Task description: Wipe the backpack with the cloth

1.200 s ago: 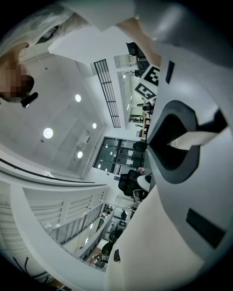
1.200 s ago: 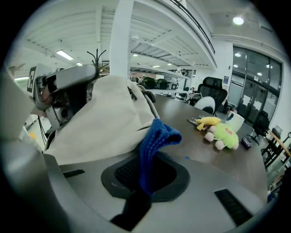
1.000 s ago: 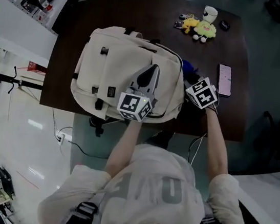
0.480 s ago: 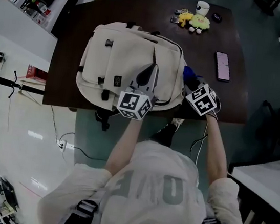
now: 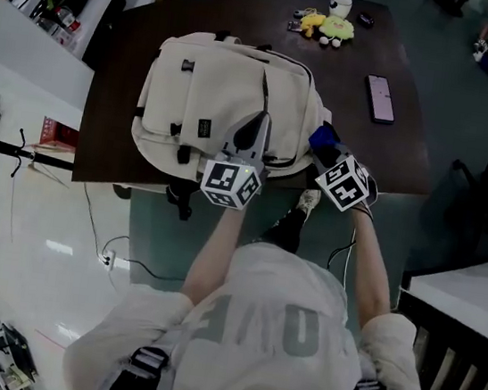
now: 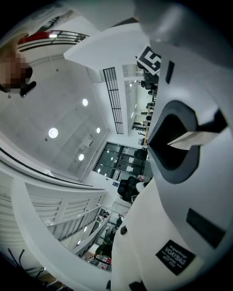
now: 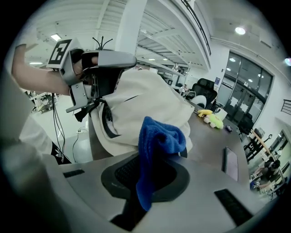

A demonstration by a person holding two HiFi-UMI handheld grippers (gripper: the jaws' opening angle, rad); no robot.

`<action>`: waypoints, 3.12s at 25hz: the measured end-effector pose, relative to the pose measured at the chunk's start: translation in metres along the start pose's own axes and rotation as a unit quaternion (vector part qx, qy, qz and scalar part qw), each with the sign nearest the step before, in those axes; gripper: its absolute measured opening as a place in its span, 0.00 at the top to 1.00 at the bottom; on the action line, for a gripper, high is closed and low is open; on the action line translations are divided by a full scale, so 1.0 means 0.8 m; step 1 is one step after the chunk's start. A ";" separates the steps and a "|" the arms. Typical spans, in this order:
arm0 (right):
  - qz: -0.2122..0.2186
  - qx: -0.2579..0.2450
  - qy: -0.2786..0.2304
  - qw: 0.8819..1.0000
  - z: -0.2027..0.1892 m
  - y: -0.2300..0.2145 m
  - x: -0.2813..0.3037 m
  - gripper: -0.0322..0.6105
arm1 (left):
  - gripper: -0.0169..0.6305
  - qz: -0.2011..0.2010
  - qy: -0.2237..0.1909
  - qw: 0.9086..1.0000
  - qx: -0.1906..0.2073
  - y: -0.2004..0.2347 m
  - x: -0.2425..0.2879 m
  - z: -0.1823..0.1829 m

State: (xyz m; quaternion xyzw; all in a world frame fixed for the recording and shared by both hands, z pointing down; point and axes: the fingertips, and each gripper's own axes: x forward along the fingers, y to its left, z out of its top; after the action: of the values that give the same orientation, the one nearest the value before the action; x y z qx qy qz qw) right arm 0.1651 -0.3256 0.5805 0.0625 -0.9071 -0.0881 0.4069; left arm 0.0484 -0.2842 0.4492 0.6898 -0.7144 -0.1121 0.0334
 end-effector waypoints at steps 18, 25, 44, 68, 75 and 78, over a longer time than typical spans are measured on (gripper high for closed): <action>0.016 0.033 -0.039 0.999 0.006 0.049 -0.020 0.88 | 0.97 0.007 -0.008 1.000 0.012 -0.015 -0.036 0.022; -0.039 0.037 -0.137 0.989 0.088 -0.056 -0.062 0.88 | 0.97 0.040 -0.024 0.999 0.025 0.017 -0.046 0.059; 0.114 -0.171 -0.245 0.947 0.399 -0.238 0.119 0.88 | 0.97 0.139 0.008 0.989 0.050 0.198 0.115 0.090; 0.466 -0.447 -0.156 0.747 0.418 -0.077 0.339 0.89 | 0.97 0.189 0.063 0.979 0.034 0.247 0.160 0.070; 0.473 -0.461 -0.147 0.736 0.376 -0.091 0.317 0.89 | 0.97 0.206 0.043 0.978 -0.002 0.254 0.153 0.075; 0.475 -0.457 -0.142 0.738 0.360 -0.097 0.308 0.89 | 0.97 0.214 0.034 0.976 -0.009 0.255 0.151 0.080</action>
State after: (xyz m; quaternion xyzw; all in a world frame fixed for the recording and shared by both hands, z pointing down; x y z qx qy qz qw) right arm -0.2106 -0.4156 0.5552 -0.5831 -0.7171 -0.2953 0.2420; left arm -0.1702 -0.3917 0.4158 0.5241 -0.8428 -0.0851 0.0874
